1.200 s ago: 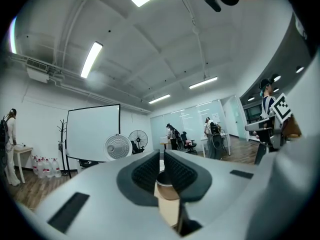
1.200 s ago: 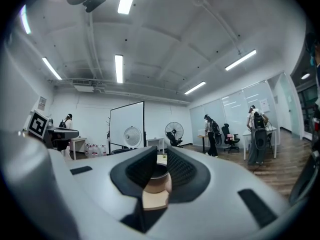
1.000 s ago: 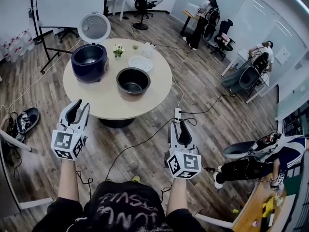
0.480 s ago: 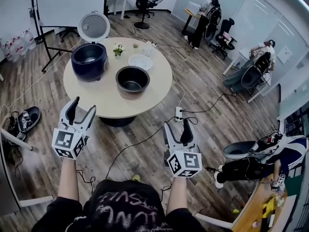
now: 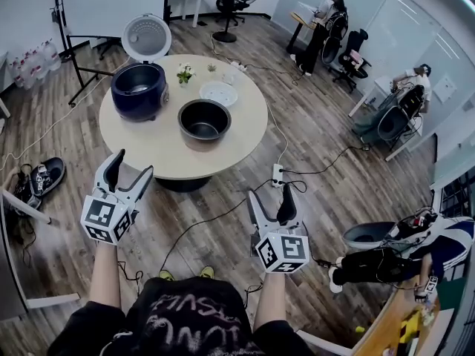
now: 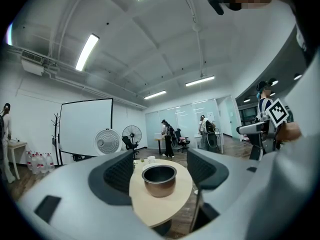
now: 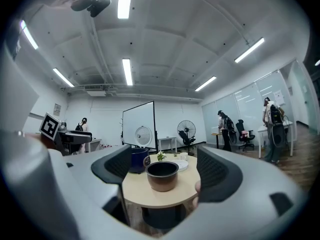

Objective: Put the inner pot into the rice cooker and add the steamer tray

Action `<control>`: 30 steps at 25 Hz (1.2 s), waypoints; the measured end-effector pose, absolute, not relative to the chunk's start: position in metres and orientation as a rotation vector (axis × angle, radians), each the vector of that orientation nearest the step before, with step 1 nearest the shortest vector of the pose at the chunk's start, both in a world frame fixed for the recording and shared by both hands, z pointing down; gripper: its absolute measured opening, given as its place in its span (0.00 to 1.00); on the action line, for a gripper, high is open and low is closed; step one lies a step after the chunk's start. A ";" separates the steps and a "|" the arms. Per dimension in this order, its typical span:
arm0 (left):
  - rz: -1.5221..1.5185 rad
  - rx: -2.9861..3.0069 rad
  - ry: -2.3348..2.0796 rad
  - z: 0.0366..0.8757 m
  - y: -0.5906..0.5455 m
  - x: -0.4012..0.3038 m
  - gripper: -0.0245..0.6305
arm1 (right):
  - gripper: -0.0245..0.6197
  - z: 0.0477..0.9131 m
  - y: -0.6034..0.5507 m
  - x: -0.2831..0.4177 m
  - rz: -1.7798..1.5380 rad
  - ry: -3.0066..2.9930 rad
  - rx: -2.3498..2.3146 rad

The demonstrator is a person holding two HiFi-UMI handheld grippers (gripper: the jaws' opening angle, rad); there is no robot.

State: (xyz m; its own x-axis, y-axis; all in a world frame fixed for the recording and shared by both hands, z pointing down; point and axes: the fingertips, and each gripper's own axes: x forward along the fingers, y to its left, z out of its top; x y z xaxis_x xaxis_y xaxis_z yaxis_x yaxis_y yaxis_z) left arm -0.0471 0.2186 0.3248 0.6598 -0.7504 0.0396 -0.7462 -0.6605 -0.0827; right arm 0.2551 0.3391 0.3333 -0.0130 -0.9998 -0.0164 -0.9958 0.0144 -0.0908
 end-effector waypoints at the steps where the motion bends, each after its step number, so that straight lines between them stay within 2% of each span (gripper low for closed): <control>1: -0.114 -2.806 1.273 0.326 0.219 -0.045 0.55 | 0.66 0.335 0.337 0.257 -0.089 2.188 -2.147; 18: -0.145 -2.741 1.388 0.341 0.219 0.003 0.55 | 0.65 0.369 0.310 0.299 -0.163 2.270 -2.072; 30: -0.093 -2.762 1.417 0.347 0.151 0.018 0.55 | 0.65 0.376 0.239 0.313 -0.219 2.251 -2.034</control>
